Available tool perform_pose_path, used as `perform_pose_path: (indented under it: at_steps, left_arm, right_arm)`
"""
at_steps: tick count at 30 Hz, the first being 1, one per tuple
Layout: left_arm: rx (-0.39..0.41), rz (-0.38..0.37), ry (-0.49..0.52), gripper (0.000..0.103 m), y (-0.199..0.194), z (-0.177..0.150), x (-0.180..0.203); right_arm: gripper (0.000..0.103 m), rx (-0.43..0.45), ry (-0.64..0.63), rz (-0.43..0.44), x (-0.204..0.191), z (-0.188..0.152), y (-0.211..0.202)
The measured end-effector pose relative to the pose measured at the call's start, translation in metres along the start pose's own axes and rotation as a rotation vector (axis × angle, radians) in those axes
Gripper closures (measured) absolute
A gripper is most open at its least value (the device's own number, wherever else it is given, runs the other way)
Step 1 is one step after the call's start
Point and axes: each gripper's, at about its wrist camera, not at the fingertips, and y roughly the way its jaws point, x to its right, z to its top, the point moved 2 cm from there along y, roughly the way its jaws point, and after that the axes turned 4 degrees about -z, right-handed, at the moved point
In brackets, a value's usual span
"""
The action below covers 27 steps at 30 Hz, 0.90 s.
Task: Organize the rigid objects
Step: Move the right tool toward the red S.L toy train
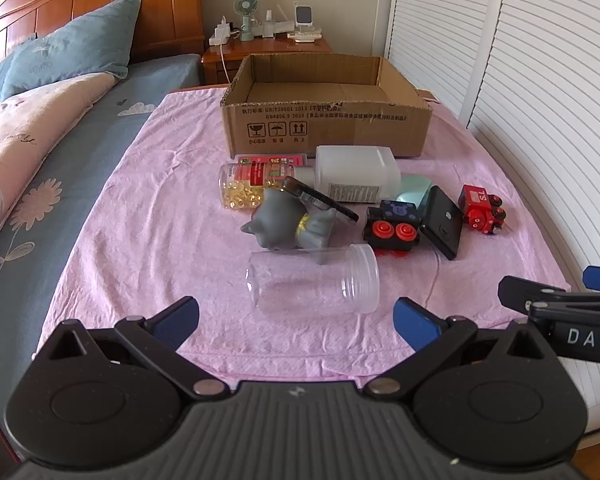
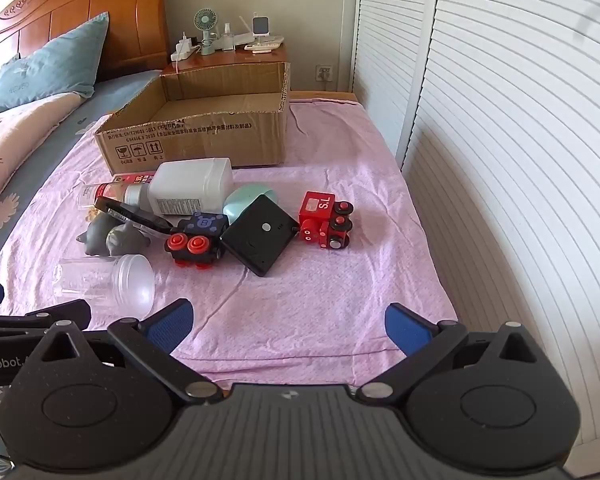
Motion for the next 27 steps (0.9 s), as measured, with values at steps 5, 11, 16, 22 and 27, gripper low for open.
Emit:
perform_pose_path:
  at_steps: [5, 11, 16, 22, 27]
  left_arm:
    - [0.001, 0.0, -0.002, 0.001, 0.0, -0.0005, -0.0006]
    - [0.002, -0.002, -0.004, 0.001, -0.0004, -0.0005, 0.0]
    - [0.003, -0.002, -0.004, 0.001, -0.0002, 0.0001, 0.0009]
    - [0.004, -0.002, -0.004, 0.001, 0.0002, 0.0016, 0.0016]
    - [0.006, -0.004, -0.006, 0.001, 0.0007, 0.0024, 0.0024]
  right_arm:
    - [0.0, 0.0, 0.0, -0.001, -0.0007, -0.0001, 0.0012]
    - [0.0, -0.001, 0.001, -0.001, -0.0005, 0.0003, 0.0013]
    - [0.0, 0.0, 0.003, -0.001, 0.0003, 0.0003, 0.0013]
    - [0.0, 0.001, 0.001, -0.002, 0.0007, 0.0004, 0.0016]
    - [0.0, 0.002, 0.0, -0.003, 0.0012, 0.0007, 0.0018]
